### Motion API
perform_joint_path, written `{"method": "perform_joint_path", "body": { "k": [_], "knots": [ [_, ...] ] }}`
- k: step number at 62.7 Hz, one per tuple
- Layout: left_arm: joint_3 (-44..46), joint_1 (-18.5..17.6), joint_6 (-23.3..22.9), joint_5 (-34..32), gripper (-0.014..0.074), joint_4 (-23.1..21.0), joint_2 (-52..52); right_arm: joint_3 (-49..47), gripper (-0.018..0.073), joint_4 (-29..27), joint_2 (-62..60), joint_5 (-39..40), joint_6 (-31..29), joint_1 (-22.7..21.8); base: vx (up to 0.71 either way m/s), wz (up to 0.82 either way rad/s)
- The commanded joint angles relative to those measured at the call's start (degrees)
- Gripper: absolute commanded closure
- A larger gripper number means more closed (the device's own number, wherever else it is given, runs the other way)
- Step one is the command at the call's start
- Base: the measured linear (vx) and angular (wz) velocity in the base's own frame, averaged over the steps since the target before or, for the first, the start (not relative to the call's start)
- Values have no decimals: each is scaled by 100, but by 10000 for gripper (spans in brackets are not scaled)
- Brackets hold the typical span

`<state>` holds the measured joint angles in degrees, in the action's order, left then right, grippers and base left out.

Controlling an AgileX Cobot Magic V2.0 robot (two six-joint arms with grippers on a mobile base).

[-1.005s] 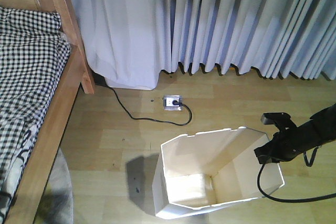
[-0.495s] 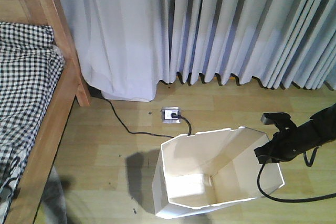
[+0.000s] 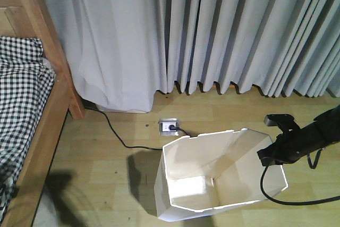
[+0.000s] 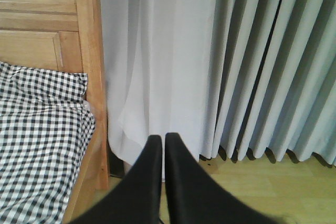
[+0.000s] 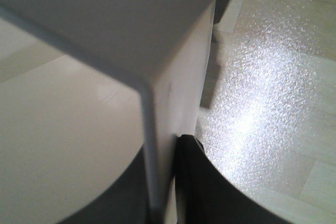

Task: Move trash bin to bedside with robot
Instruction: 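Drag the held bin with the right gripper toward the bed and curtains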

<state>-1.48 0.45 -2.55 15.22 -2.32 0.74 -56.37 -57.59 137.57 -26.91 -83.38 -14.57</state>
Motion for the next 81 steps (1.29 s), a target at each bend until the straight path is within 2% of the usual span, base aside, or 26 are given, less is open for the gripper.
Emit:
{"method": "perform_joint_path", "body": {
  "k": [1,81],
  "knots": [
    [-107,-1,-32,-390,602,-25,81,-46,564,-235,-427,-1024,7,-11,13,-2],
    [-107,-1,-32,-390,602,-25,81,-46,564,-248,-427,-1038,7,-11,3,0]
  ]
}}
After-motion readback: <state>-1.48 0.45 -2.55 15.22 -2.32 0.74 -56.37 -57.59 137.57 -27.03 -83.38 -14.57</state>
